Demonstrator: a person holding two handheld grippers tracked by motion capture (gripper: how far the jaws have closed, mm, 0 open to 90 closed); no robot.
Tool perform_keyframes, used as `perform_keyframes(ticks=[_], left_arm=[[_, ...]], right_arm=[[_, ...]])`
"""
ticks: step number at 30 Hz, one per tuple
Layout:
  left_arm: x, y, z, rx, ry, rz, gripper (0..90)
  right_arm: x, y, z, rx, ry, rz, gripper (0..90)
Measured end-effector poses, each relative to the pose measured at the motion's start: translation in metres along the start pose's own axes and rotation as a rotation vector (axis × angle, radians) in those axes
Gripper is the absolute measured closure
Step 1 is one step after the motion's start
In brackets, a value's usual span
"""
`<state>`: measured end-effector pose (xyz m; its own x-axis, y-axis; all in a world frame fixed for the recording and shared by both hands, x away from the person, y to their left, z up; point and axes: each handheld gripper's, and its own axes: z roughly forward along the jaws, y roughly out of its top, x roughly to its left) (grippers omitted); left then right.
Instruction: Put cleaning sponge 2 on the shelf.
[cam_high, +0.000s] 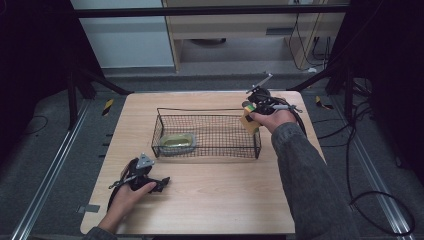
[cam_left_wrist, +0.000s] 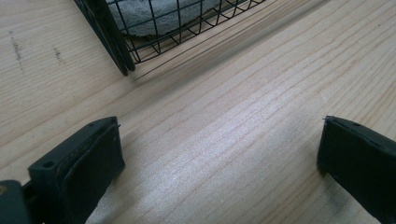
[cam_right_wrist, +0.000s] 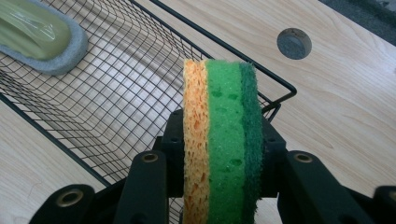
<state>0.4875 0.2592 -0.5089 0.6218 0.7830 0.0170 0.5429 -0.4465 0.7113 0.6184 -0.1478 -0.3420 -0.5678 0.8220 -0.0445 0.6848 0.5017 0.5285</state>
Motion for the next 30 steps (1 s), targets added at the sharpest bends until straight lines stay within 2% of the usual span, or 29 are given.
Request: perform_keyframes(ticks=[18, 20, 30], left_arm=[[0.0, 0.0, 0.0, -0.001, 0.0, 0.0, 0.0], [0.0, 0.0, 0.0, -0.001, 0.0, 0.0, 0.0], [0.0, 0.0, 0.0, -0.001, 0.0, -0.001, 0.0]], right_arm=[[-0.006, -0.007, 0.023, 0.03, -0.013, -0.002, 64.7], [-0.006, -0.008, 0.025, 0.034, -0.012, 0.009, 64.7], [-0.004, -0.011, 0.037, 0.051, -0.012, 0.003, 64.6]])
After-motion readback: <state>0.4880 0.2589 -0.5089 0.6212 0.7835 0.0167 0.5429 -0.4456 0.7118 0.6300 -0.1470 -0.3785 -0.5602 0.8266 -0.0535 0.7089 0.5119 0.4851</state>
